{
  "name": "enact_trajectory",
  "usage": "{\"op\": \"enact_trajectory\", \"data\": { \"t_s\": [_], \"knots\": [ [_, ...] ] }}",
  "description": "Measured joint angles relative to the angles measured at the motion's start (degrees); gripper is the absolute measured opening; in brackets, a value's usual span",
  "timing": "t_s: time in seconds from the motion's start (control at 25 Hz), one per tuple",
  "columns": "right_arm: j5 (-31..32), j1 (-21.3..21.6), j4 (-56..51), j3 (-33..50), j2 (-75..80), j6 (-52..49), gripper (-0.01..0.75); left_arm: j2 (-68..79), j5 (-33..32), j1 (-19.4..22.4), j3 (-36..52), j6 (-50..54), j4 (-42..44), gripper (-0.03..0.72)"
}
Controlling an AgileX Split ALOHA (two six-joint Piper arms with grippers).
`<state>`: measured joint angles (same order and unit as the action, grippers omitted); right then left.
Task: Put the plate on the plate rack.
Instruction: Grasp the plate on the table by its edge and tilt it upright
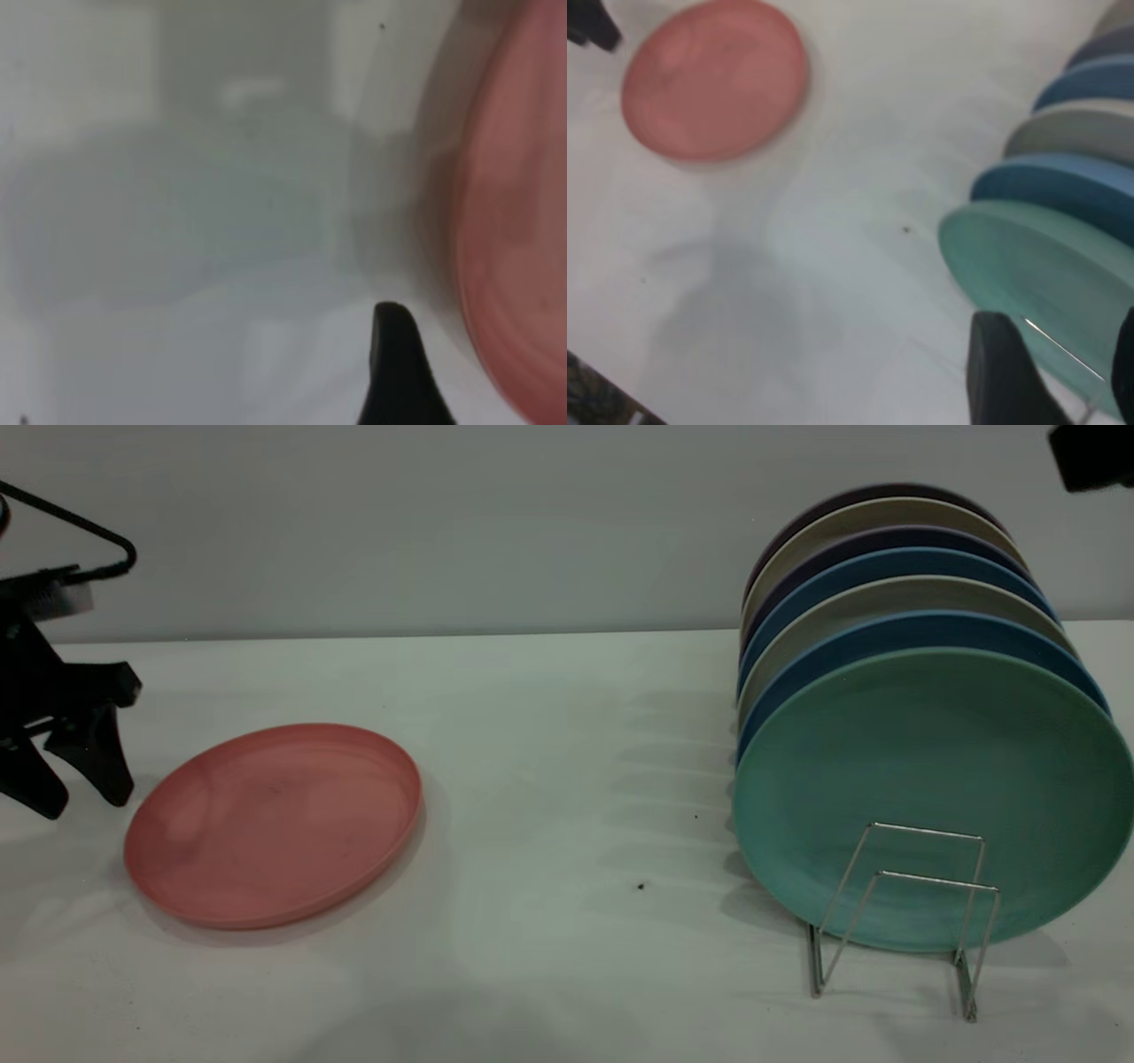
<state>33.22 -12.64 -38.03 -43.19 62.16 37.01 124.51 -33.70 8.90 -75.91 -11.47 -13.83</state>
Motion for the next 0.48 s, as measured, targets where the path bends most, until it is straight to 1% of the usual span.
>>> {"op": "enact_trajectory", "data": {
  "t_s": [0.28, 0.48],
  "knots": [
    [-0.71, 0.00, -9.40, -0.05, 5.46, 11.14, 0.320, 3.91, 0.06, 0.00, -3.40, -0.29, -0.69, 0.485],
    [-0.65, 0.00, -17.40, -0.26, 10.15, 19.74, 0.320, 5.73, 1.67, 0.00, -4.06, -4.33, -6.17, 0.485]
  ]
}}
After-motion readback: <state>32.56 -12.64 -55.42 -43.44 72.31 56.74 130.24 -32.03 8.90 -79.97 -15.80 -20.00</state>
